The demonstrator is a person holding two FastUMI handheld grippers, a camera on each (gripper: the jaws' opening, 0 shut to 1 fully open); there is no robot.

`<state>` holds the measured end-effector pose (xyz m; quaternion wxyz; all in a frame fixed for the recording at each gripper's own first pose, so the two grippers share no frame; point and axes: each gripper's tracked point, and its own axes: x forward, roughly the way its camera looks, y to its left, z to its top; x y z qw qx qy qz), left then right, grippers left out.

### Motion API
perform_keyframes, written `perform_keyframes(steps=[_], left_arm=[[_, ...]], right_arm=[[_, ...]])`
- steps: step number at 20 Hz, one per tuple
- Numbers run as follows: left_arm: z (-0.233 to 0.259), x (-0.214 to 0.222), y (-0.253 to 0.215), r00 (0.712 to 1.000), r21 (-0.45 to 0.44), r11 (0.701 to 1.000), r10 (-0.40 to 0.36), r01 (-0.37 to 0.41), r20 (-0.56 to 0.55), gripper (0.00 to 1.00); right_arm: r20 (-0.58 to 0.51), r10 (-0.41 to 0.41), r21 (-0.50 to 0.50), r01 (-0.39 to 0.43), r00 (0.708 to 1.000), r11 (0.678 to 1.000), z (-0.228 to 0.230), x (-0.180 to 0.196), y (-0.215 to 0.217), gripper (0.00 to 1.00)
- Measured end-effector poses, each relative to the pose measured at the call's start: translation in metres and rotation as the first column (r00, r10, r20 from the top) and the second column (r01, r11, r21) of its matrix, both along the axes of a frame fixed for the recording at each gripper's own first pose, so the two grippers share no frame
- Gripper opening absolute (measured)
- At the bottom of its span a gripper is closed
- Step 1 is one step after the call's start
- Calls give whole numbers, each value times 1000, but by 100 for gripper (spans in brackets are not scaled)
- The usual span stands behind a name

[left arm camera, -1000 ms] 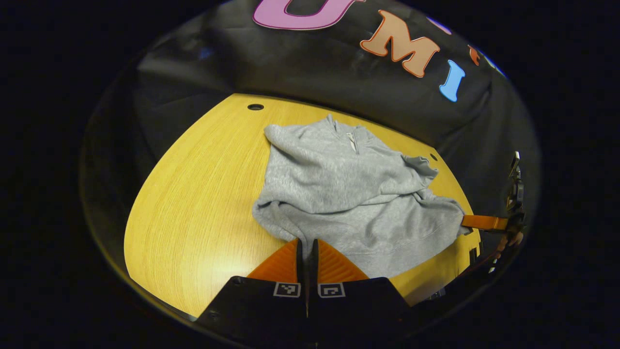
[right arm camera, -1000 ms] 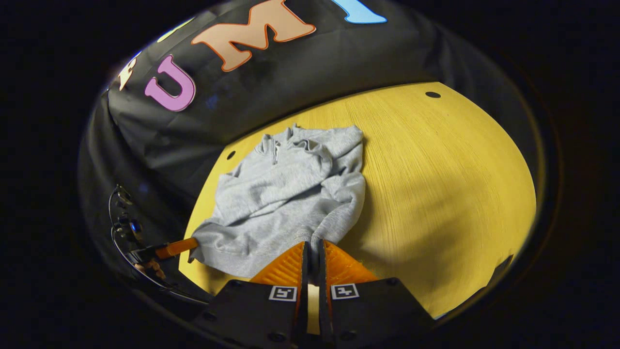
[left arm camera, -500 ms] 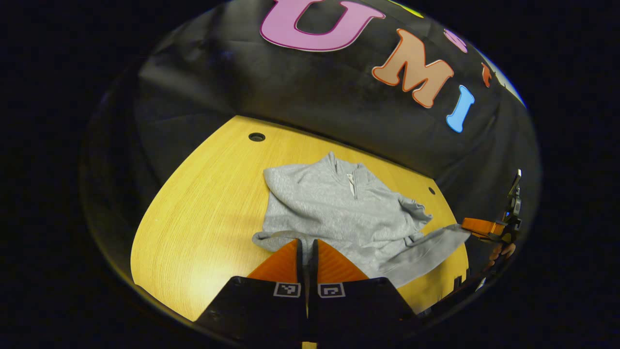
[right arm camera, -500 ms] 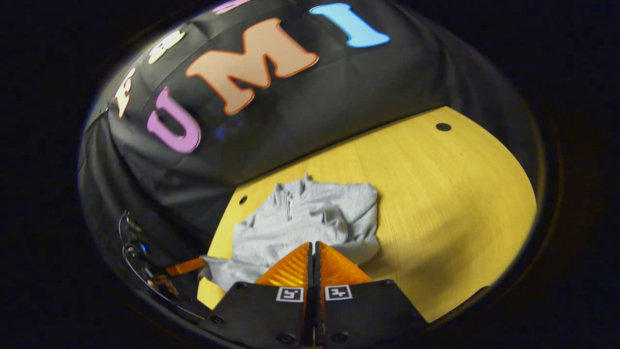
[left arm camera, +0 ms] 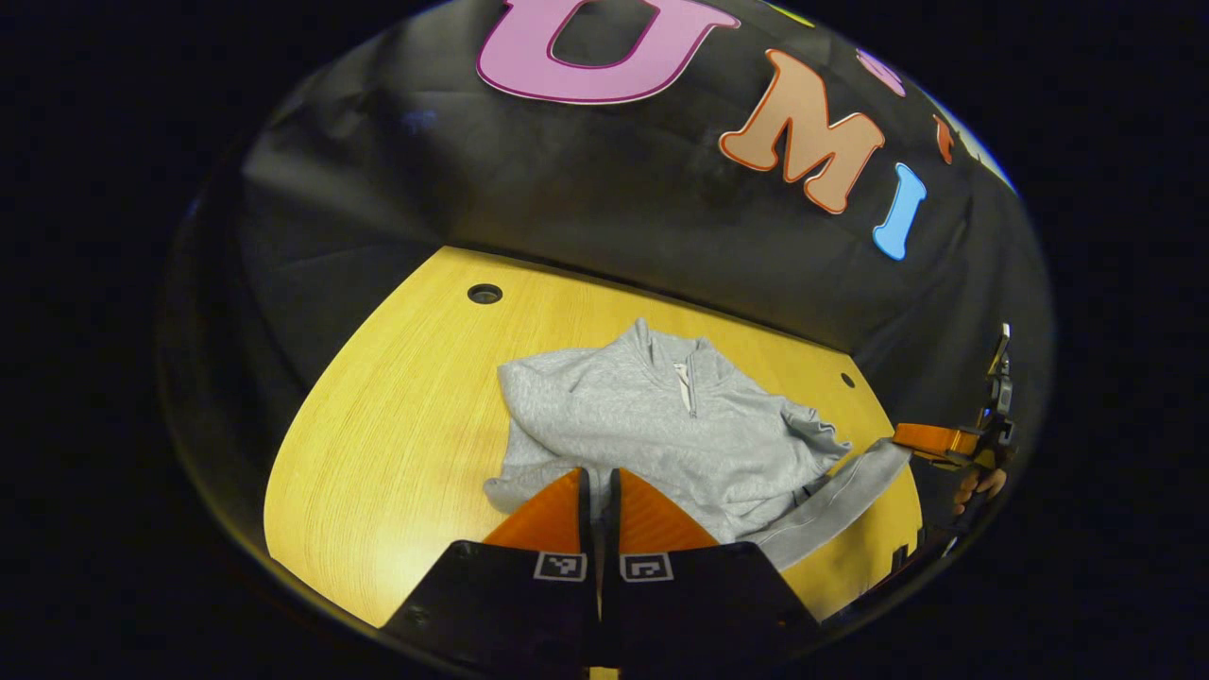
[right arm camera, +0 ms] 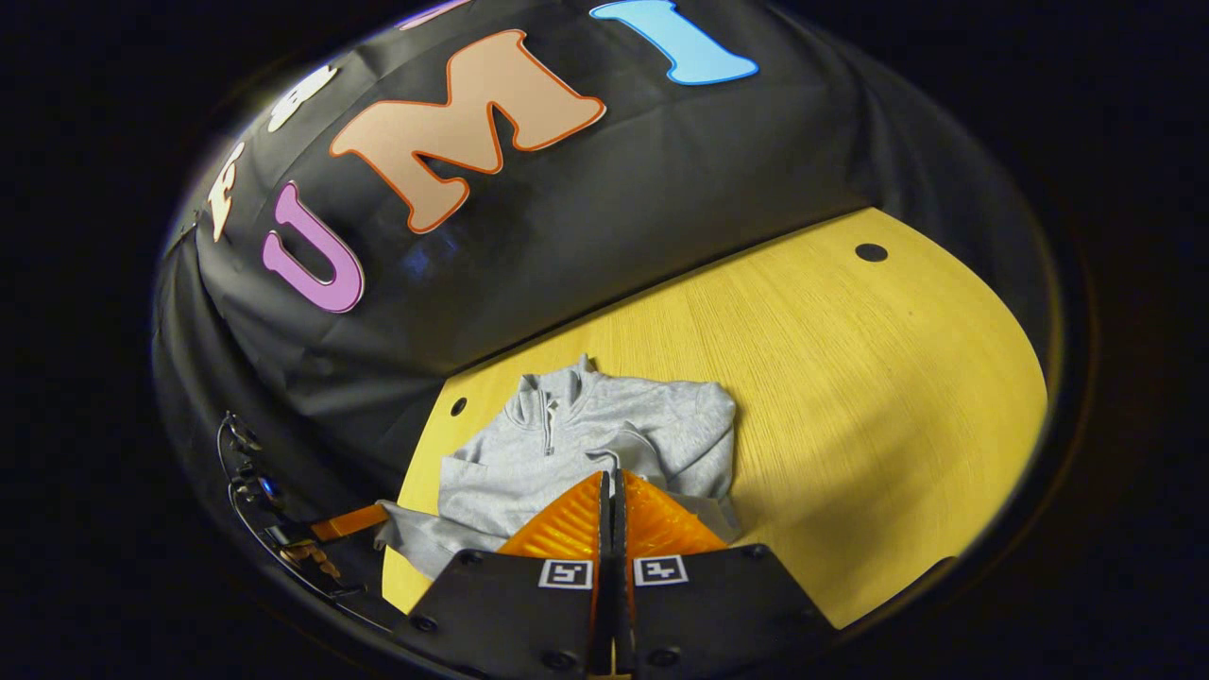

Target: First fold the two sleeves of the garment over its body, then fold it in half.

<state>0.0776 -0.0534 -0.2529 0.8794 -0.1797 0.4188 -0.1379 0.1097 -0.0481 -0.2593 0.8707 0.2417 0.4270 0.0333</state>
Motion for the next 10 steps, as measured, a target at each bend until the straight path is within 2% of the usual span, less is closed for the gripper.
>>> perform_keyframes(steps=[6, 10], left_arm=[[5, 36, 2, 1000, -13, 1000, 27, -27, 6, 0], [-24, 58, 11, 993, -19, 997, 68, -70, -93, 0]], right_arm=[[57, 49, -39, -47, 997, 998, 12, 44, 10, 0], [72, -12, -55, 16, 997, 998, 0, 89, -8, 2]])
